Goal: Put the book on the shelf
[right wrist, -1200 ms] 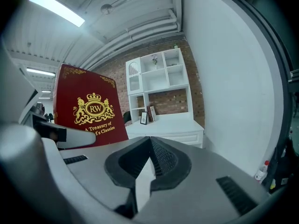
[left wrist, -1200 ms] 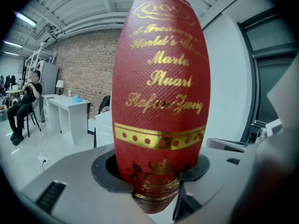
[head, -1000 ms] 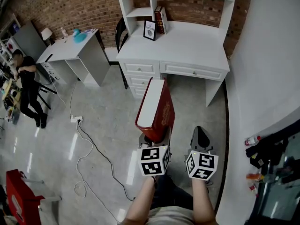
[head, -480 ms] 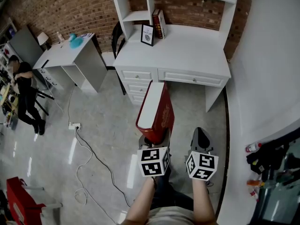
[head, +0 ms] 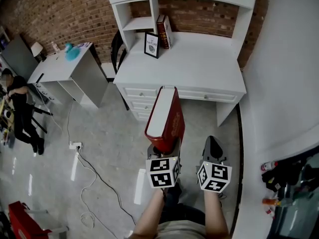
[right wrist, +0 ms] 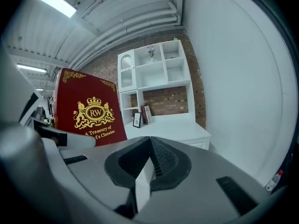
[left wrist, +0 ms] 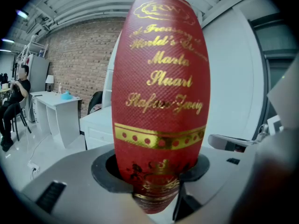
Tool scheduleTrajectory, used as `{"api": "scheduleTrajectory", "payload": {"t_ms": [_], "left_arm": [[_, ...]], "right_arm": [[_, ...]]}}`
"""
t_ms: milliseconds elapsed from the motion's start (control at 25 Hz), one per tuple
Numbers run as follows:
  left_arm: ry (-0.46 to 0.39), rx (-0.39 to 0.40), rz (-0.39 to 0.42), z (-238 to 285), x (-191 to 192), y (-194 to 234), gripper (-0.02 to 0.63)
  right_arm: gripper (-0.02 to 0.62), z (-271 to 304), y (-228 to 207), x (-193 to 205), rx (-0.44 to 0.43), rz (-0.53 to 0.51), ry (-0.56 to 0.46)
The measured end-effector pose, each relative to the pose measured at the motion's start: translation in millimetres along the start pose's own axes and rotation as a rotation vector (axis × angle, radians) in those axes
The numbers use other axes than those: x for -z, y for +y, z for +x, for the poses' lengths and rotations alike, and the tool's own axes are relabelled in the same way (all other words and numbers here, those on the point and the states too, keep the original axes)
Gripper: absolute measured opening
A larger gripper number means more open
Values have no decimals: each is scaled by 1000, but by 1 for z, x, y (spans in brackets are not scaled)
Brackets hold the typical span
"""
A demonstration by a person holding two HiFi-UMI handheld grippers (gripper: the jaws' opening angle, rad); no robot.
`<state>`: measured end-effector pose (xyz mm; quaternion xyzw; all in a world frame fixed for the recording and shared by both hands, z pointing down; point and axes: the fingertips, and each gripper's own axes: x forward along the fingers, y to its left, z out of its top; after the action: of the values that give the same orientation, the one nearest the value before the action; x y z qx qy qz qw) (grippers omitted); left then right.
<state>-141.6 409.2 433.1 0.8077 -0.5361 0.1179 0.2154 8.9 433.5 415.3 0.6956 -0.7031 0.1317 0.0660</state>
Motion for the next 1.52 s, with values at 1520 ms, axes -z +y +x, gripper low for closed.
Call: {"api": "scheduleTrajectory", "payload": {"t_ms": [1520], "left_arm": [[36, -13, -24, 203, -82, 34, 244]], "right_arm": [[17, 215, -41, -49, -21, -21, 37]]}}
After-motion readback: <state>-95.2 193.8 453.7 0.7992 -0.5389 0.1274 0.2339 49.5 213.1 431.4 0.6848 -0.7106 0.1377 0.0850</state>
